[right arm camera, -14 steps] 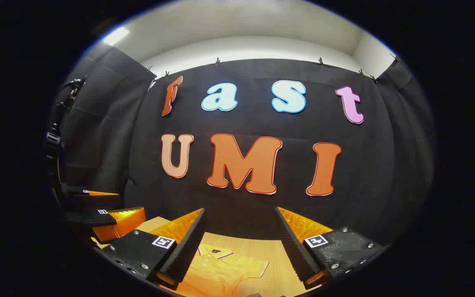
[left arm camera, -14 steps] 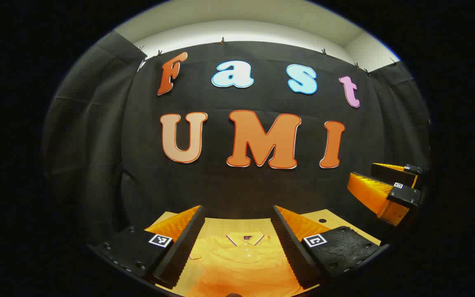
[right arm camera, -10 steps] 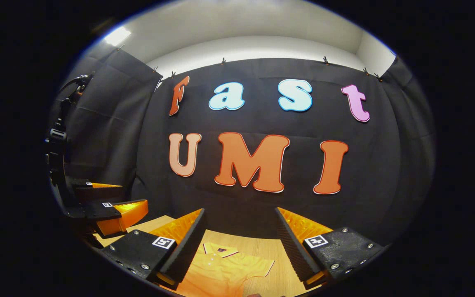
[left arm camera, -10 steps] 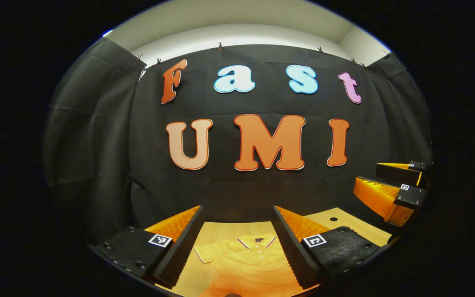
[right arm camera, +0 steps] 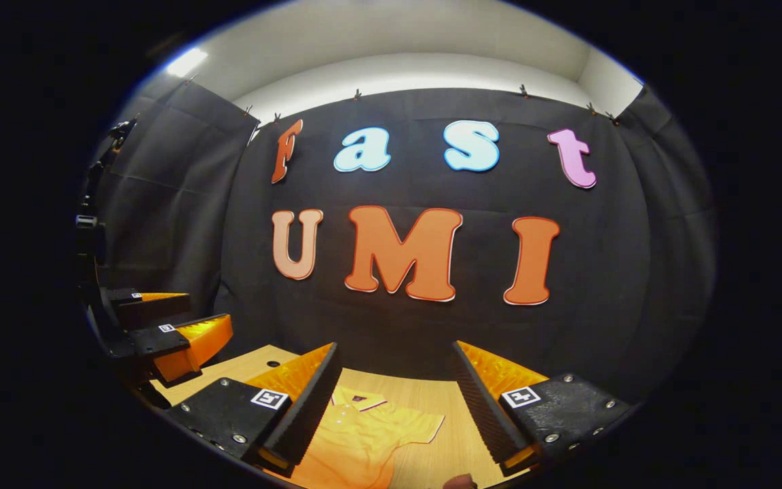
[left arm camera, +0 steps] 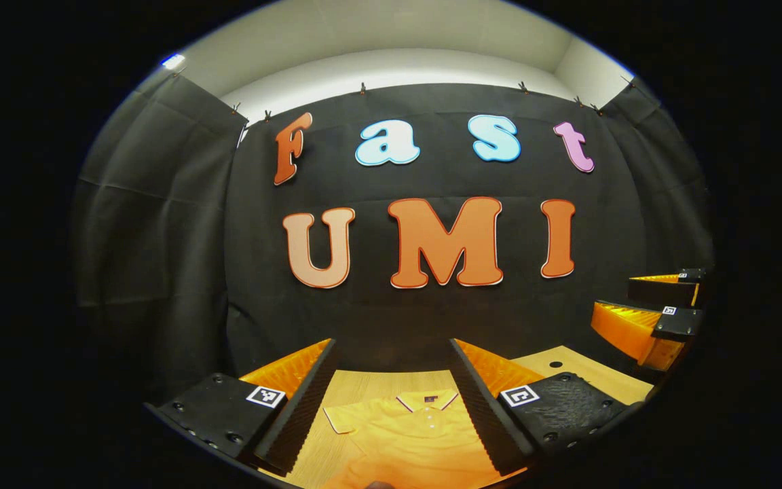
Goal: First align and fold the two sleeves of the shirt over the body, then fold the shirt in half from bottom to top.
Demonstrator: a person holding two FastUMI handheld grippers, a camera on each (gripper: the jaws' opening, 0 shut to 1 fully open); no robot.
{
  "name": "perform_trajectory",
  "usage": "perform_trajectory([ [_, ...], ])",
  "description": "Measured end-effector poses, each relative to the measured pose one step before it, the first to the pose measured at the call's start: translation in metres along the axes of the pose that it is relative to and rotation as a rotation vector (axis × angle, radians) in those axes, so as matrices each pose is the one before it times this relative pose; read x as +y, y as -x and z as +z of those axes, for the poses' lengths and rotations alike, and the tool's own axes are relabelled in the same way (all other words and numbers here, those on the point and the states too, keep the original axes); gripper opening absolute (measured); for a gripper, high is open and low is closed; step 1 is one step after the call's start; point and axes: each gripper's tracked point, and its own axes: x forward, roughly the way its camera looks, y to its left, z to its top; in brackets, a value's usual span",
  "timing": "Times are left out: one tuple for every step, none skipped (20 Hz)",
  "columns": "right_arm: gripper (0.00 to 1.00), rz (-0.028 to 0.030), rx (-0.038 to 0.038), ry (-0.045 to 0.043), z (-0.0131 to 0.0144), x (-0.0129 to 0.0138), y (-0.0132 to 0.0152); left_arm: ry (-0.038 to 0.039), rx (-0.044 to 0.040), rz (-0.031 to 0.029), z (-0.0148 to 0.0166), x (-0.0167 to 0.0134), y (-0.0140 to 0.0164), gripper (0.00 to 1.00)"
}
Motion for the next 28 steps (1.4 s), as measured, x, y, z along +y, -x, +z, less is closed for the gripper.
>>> perform_trajectory([
  [0.98,0.02170,-0.01796,-0.01048,0.00300,0.00570,0.00338,-0.00447,-0.00930,0.00118,0.00576,0.00010,0.00303,1.00],
  [0.98,0.01189,-0.02390,-0.02172,0.00393,0.00206,0.00304,-0.00430,-0.01034,-0.00092,-0.00003,-0.00215,0.00230,0.99],
  [0.99,0.02909,-0.03646,-0.03403,0.00896,0.00357,0.00315,0.00008,-0.00711,-0.00407,0.00235,-0.00204,0.00201,1.00],
  [0.98,0.04017,-0.02618,-0.02825,0.00541,0.00774,0.00278,0.00206,-0.00595,-0.00273,0.00200,-0.00079,0.00215,1.00],
  [0.94,0.02065,-0.01705,-0.00374,0.00346,0.00507,0.00108,0.00271,-0.00809,0.00061,0.00292,-0.00028,0.00192,1.00],
  [0.94,-0.00369,0.00977,0.03987,-0.00338,-0.00266,0.00015,0.00342,-0.00775,-0.00030,0.00196,-0.00099,0.00003,0.99],
  [0.98,-0.02412,0.02547,0.05727,-0.00878,-0.00835,-0.00111,0.00063,0.00121,-0.00215,0.00041,-0.00166,0.00184,0.99],
  [1.00,-0.00465,0.01564,0.04107,-0.00564,-0.00143,0.00176,0.00263,-0.00104,-0.00360,-0.00185,-0.00141,0.00080,0.99],
  [0.94,0.00254,0.00733,0.00995,-0.00506,0.00478,0.00371,-0.00072,0.00004,-0.00282,0.00014,-0.00111,0.00119,0.99],
  [0.98,-0.00159,0.00590,-0.01764,-0.00378,0.00054,0.00260,-0.00055,-0.00609,-0.00009,0.00112,-0.00113,0.00138,0.99],
  [0.98,0.00047,0.00651,-0.02602,-0.00334,0.00051,0.00157,-0.00710,0.00048,0.00686,-0.00079,0.00034,0.00264,0.99],
  [0.98,-0.00843,0.01623,-0.02576,-0.00643,-0.00247,0.00014,-0.00528,0.00199,0.00741,-0.00613,0.00131,0.00306,0.99],
  [0.98,-0.00820,0.02288,-0.02139,-0.00813,-0.00356,-0.00086,-0.00003,0.00585,0.00285,-0.00299,0.00030,0.00082,0.99],
  [0.98,-0.00967,0.02153,-0.01322,-0.00734,-0.00433,0.00013,0.00549,0.00860,-0.00082,-0.00381,-0.00200,0.00030,0.99],
  [0.98,-0.01731,0.02283,-0.00444,-0.00774,-0.00668,-0.00259,0.00527,0.00588,0.00102,-0.00386,0.00052,0.00009,0.99],
  [0.98,-0.01256,0.02386,-0.00200,-0.00786,-0.00649,-0.00322,0.00159,0.00550,0.00295,-0.00408,0.00171,-0.00013,0.99],
  [0.98,-0.00831,0.03074,0.00174,-0.01129,-0.00617,-0.00485,-0.00445,0.00249,0.00316,-0.00224,0.00131,-0.00106,0.99],
  [0.98,-0.00482,0.03055,0.00087,-0.01032,-0.00619,-0.00465,-0.00371,0.00574,0.00391,-0.00155,0.00037,-0.00075,0.99],
  [0.98,-0.01200,0.02264,0.00015,-0.00898,-0.00659,-0.00339,-0.00311,0.00453,-0.00356,-0.00303,-0.00114,-0.00044,0.99],
  [0.98,-0.01335,0.02214,-0.00218,-0.00759,-0.00702,-0.00475,-0.00406,0.00823,0.00071,-0.00596,-0.00202,-0.00086,0.99],
  [0.99,-0.00916,0.02075,-0.00738,-0.00736,-0.00593,-0.00720,-0.00630,0.00736,0.00032,-0.00229,-0.00038,-0.00112,0.99],
  [0.98,-0.00813,0.02843,-0.01039,-0.00956,-0.00534,-0.00694,-0.00782,0.01066,0.00253,-0.00460,-0.00195,-0.00176,0.99],
  [0.98,-0.00447,0.03006,-0.01100,-0.01042,-0.00483,-0.00878,-0.00917,0.01034,0.00228,-0.00441,-0.00099,-0.00116,0.99],
  [0.98,-0.00304,0.02496,-0.01109,-0.00732,-0.00354,-0.00791,-0.00772,0.00669,0.00162,-0.00376,0.00008,-0.00024,0.99],
  [0.99,-0.00139,0.02659,-0.00855,-0.00867,-0.00316,-0.00758,-0.01020,0.00882,0.00654,-0.00324,0.00152,-0.00121,0.99],
  [0.98,-0.00343,0.02888,-0.00640,-0.00842,-0.00282,-0.00886,-0.00880,0.00652,0.00737,-0.00205,0.00362,0.00065,0.99],
  [0.98,-0.00550,0.02534,-0.00417,-0.00831,-0.00225,-0.00825,-0.00546,0.00412,0.00408,-0.00295,0.00338,-0.00014,0.99],
  [0.99,-0.00670,0.02357,0.00018,-0.00528,-0.00138,-0.00854,-0.00044,-0.00167,-0.00078,0.00027,0.00337,-0.00282,0.99],
])
